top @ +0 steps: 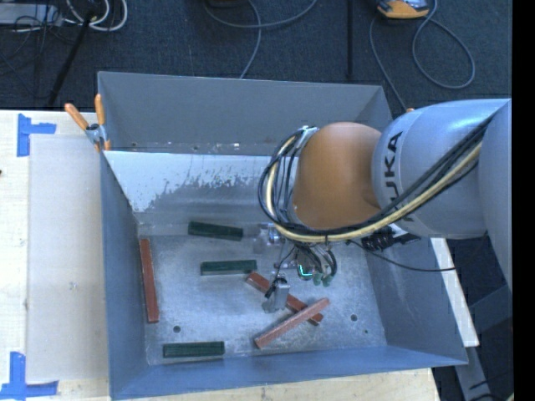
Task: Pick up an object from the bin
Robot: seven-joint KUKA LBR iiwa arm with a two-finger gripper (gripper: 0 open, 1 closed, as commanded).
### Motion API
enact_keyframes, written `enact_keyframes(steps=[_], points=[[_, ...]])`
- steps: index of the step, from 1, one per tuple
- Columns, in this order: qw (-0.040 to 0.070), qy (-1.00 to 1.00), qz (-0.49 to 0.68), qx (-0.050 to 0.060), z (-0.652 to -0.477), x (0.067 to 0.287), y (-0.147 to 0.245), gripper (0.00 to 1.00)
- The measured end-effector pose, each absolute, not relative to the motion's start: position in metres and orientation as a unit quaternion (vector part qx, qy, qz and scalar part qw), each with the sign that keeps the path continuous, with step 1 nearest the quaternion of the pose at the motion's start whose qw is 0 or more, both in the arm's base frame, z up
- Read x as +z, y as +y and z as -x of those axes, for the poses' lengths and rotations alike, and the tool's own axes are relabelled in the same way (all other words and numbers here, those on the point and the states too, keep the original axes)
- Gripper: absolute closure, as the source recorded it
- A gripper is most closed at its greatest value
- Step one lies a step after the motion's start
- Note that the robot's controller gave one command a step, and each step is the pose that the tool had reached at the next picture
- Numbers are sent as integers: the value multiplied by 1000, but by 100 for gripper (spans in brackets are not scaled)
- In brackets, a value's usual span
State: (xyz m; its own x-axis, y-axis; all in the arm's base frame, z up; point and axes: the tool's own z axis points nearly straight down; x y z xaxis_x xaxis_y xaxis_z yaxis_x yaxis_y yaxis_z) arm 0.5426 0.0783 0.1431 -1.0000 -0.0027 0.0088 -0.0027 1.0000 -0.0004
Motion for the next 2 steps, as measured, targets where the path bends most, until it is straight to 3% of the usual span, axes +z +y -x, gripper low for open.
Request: enact_keyframes(steps=[1,2], points=[[3,-998,55,0,-499,68,74,0],[-1,-991,-135,1,-546,103,-1,0]])
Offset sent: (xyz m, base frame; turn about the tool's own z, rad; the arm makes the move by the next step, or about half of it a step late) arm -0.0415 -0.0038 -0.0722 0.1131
